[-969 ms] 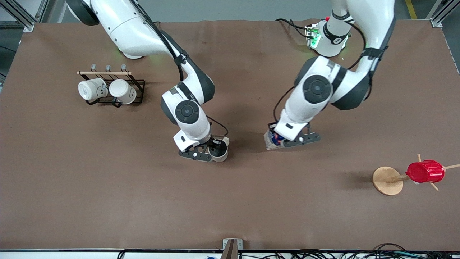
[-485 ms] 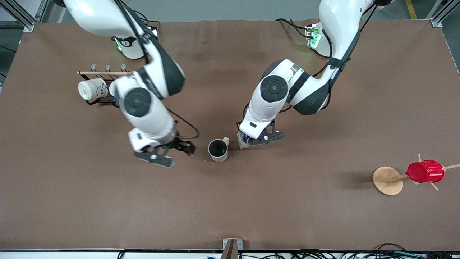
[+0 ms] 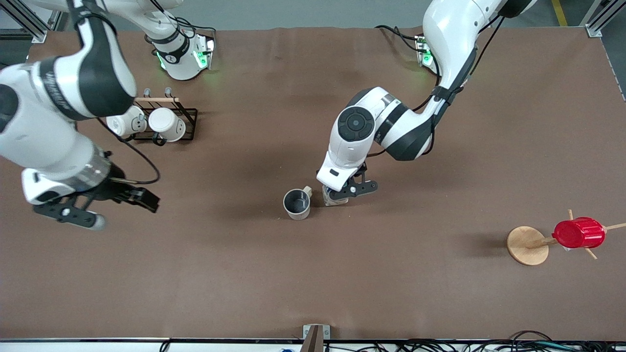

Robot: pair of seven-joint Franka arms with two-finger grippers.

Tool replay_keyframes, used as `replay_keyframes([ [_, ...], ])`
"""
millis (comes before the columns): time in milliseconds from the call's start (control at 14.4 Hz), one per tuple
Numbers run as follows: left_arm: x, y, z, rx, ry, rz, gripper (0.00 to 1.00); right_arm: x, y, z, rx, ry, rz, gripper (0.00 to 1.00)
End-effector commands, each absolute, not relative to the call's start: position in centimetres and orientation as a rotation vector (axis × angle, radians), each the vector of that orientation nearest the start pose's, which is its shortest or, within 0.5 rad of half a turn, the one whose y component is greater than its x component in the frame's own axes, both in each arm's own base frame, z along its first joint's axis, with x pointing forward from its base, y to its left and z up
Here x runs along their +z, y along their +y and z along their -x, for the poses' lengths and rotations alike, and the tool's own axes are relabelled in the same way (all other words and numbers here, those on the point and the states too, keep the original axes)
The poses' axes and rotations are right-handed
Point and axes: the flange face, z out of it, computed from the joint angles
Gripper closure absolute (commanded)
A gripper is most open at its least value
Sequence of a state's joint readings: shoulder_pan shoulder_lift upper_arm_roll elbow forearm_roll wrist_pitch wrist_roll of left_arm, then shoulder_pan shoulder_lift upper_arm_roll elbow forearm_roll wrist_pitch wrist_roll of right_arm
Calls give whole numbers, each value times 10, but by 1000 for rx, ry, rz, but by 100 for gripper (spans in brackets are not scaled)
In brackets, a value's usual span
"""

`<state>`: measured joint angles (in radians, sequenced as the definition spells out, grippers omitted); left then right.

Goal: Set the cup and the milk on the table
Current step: 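Release the mug with the right gripper while the left gripper lowers the carton, then set the carton beside the mug and open the left gripper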

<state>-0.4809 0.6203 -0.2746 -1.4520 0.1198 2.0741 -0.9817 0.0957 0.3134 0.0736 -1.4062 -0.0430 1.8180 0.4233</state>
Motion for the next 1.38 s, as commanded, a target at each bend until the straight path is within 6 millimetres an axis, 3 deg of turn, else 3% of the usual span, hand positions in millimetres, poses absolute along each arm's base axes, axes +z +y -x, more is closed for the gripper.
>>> replay_keyframes([
  [0,364,-466,-555,-48,-373,3205,91,552,73,-632,-130,328,3132,3],
  [277,361,-470,-558,-70,-384,3226,91,564,12,-604,-90,256,3161,3],
  [346,360,-470,-557,-69,-382,3228,87,564,-2,-597,-79,229,3168,3],
  [554,345,-480,-551,-49,-357,3229,78,560,-22,-576,-56,187,3178,4],
  [623,342,-480,-551,-47,-355,3230,52,559,-22,-571,-49,186,3180,4],
  [692,342,-480,-552,-48,-350,3231,6,559,-22,-567,-46,184,3181,4],
  [762,346,-478,-554,-59,-335,3233,0,559,-21,-564,-44,181,3182,4],
  [969,363,-471,-557,-89,-339,3232,0,559,-18,-560,-40,104,3188,4],
  [1108,392,-459,-561,-131,-347,3227,0,561,-20,-561,-46,45,3188,4],
  [1315,455,-393,-587,-243,-381,3143,0,566,-21,-563,-54,-20,3188,4],
])
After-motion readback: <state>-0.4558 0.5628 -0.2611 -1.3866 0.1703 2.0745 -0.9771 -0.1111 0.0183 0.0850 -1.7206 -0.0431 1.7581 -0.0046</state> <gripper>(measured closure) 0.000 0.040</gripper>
